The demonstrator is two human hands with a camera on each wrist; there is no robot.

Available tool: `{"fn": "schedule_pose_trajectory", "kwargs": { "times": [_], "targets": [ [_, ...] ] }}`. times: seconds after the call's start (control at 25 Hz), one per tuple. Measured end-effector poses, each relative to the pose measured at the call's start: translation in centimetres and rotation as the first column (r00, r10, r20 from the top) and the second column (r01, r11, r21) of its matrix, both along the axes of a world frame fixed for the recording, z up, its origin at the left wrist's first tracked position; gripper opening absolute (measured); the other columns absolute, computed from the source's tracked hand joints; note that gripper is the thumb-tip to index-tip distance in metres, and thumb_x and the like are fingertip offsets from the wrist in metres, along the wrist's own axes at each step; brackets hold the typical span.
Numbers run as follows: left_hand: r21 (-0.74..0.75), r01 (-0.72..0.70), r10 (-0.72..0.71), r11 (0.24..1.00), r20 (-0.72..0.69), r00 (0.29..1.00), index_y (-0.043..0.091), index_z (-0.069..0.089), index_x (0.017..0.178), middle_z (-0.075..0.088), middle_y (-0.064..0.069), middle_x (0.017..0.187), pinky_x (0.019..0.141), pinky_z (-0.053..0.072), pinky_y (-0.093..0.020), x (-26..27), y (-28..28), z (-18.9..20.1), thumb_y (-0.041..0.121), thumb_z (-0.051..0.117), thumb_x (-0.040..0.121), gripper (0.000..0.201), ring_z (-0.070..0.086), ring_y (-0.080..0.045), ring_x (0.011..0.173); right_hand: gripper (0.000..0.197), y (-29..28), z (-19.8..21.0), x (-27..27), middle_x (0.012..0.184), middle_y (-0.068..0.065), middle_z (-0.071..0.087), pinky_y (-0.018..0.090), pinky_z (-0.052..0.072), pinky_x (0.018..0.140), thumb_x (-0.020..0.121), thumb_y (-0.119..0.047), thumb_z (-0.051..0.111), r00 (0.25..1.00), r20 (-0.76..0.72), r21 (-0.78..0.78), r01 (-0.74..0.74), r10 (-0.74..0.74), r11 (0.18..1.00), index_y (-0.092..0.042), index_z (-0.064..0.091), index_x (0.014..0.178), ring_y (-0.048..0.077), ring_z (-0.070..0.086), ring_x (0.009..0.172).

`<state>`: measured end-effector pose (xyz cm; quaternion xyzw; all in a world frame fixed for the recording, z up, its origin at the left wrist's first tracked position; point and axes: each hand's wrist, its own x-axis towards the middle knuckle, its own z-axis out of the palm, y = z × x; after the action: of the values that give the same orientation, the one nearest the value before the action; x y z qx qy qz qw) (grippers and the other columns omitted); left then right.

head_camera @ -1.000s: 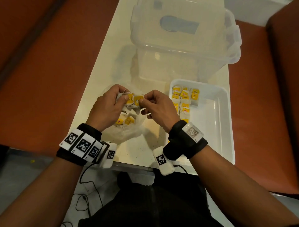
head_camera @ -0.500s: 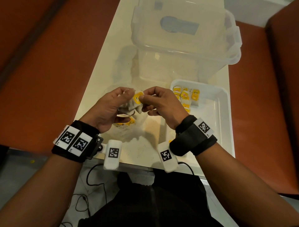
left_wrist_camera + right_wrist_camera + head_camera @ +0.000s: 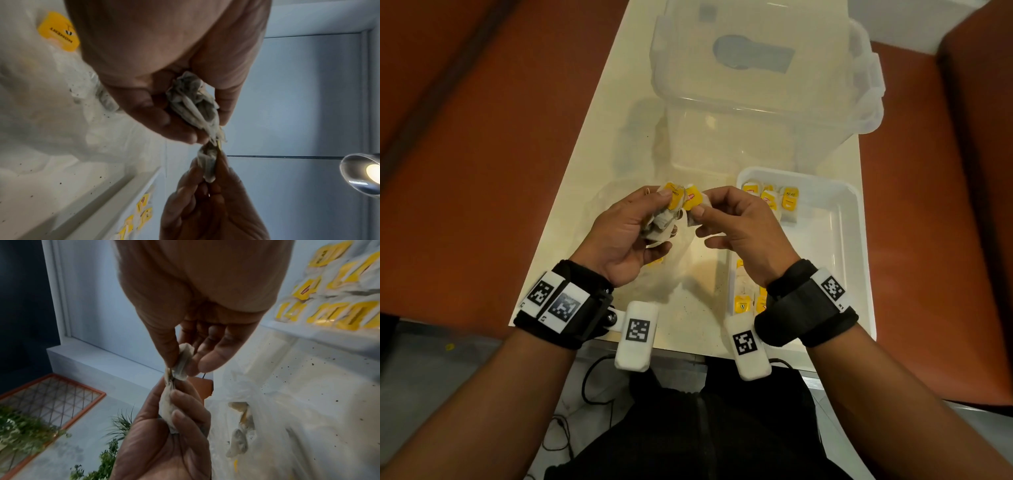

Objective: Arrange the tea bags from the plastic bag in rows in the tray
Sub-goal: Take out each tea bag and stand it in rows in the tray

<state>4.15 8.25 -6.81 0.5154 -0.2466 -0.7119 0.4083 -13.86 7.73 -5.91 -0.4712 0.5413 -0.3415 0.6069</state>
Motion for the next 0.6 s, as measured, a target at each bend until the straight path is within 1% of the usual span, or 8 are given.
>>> {"fn": "schedule_pose_trajectory", "kwargs": {
  "times": [0.08,0.2,0.32,0.44,0.52,0.6],
  "targets": [
    [0.023,-0.021,0.021,1.000,0.001,1.000,0.027,0.066,0.089,0.066,0.005,0.082,0.053,0.048,-0.023,-0.4,-0.1,0.1,0.034,0.065,0.091,0.008,0.059,-0.010,0.065,0.011,0.1,0.0,-0.8,0.084,-0.002,0.075,0.025,0.055,0.063,0.092,-0.018,0.070,0.999,0.019,0.015,0.041,-0.041,0.999,-0.014,0.067,0.102,0.011,0.069,0.072],
    [0.037,-0.017,0.016,0.999,0.019,1.000,0.028,0.068,0.090,0.066,0.007,0.079,0.055,0.048,-0.023,-1.2,0.0,0.3,0.036,0.066,0.090,0.008,0.060,-0.009,0.065,0.013,0.3,0.1,-1.8,0.087,0.000,0.074,0.023,0.055,0.063,0.093,-0.018,0.069,0.998,0.036,0.027,0.055,-0.056,0.998,-0.013,0.066,0.105,0.011,0.070,0.073],
    [0.011,0.046,-0.047,0.999,0.063,0.997,0.028,0.067,0.089,0.064,0.009,0.076,0.054,0.047,-0.022,-2.5,0.2,0.2,0.036,0.065,0.092,0.009,0.060,-0.008,0.062,0.011,0.6,0.0,-2.4,0.089,0.001,0.076,0.023,0.054,0.063,0.093,-0.017,0.068,0.999,0.011,0.020,0.038,-0.038,0.999,-0.016,0.066,0.104,0.011,0.071,0.075],
    [-0.032,0.097,-0.093,0.995,0.122,0.988,0.027,0.064,0.084,0.060,0.008,0.070,0.053,0.046,-0.021,-3.8,0.2,0.1,0.035,0.064,0.093,0.013,0.056,-0.008,0.060,0.013,1.0,-0.2,-3.2,0.083,-0.004,0.075,0.026,0.054,0.065,0.095,-0.015,0.064,0.999,-0.024,0.005,0.034,-0.034,0.999,-0.015,0.067,0.108,0.010,0.071,0.074],
    [-0.056,0.126,-0.115,0.990,0.168,0.979,0.025,0.061,0.082,0.057,0.007,0.067,0.051,0.045,-0.021,-4.7,0.1,0.0,0.035,0.064,0.094,0.016,0.054,-0.009,0.059,0.010,1.3,-0.3,-4.0,0.076,-0.007,0.072,0.030,0.052,0.067,0.097,-0.015,0.061,0.998,-0.024,0.006,0.060,-0.060,0.998,-0.014,0.068,0.104,0.008,0.068,0.069],
    [-0.064,0.154,-0.138,0.986,0.200,0.970,0.023,0.060,0.082,0.057,0.007,0.067,0.051,0.045,-0.020,-5.5,-0.1,0.0,0.035,0.065,0.093,0.017,0.053,-0.009,0.060,0.008,1.6,-0.4,-4.9,0.078,-0.004,0.070,0.034,0.051,0.069,0.096,-0.019,0.063,0.995,-0.029,-0.018,0.092,-0.093,0.996,-0.012,0.067,0.095,0.009,0.064,0.071]
  ]
}}
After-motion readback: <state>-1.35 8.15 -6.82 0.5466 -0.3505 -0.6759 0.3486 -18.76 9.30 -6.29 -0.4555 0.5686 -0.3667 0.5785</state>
